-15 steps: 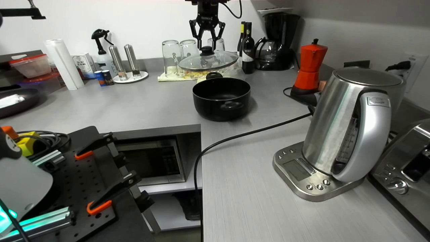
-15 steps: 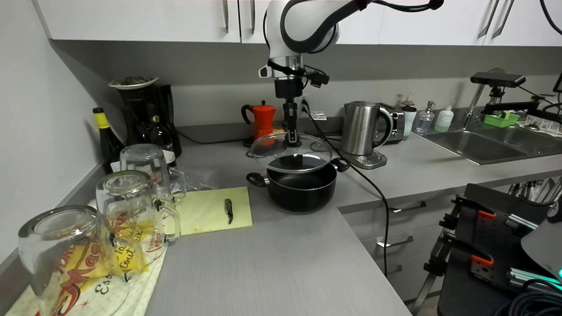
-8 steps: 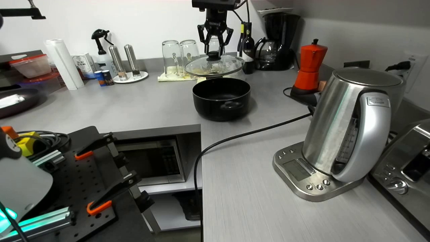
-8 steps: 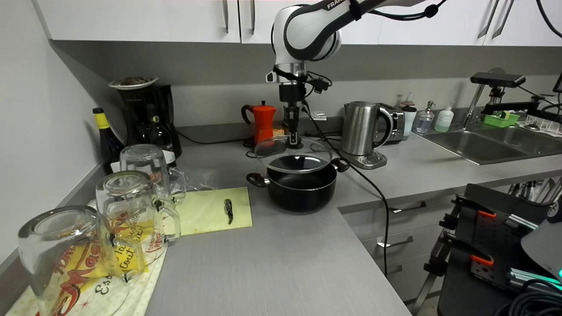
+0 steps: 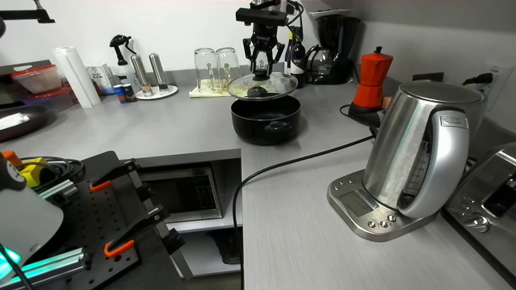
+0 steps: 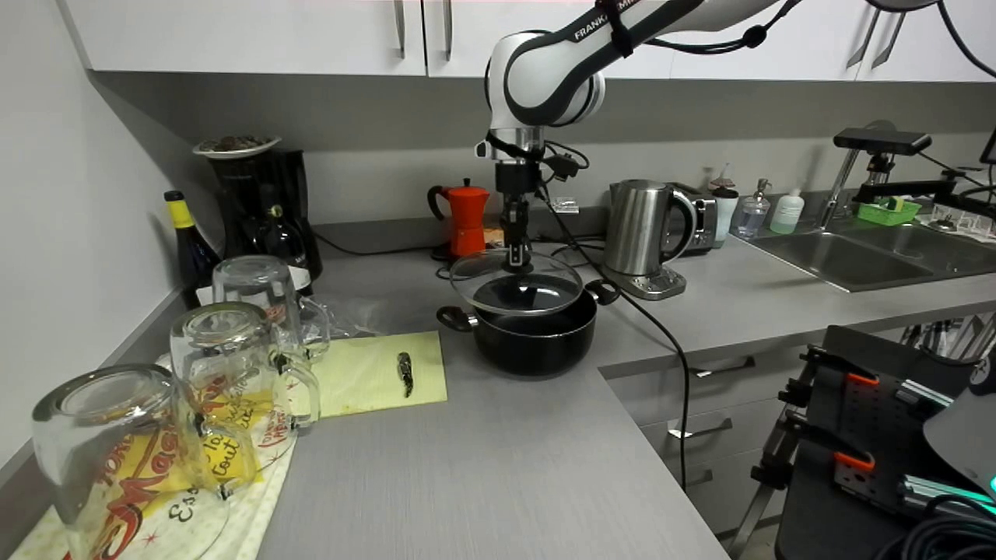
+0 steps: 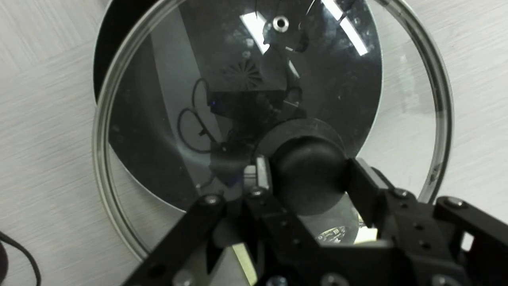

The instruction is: Put the lid on the pot

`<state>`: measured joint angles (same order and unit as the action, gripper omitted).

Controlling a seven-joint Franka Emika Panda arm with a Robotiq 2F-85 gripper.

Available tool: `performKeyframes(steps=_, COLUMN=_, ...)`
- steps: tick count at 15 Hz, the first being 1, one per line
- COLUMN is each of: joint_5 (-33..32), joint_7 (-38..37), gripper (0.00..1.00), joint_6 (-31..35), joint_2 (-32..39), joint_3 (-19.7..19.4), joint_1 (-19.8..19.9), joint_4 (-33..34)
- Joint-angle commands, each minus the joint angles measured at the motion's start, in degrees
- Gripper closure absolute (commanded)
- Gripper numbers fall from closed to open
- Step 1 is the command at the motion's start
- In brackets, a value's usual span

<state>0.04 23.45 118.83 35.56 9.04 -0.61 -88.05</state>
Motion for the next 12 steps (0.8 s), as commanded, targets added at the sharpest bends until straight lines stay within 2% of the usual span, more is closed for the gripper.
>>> performKeyframes(steps=1, joint_5=2.7, joint_7=0.0, gripper=0.74, joint_6=1.2, joint_2=0.6, joint_3=0.1, joint_1=1.1, joint_4=1.3)
performKeyframes(steps=12, joint_5=6.9, joint_7=0.6, gripper=0.74, joint_6=3.6, joint_2=1.3, joint_3=0.6, joint_1=3.6, joint_4=-0.1)
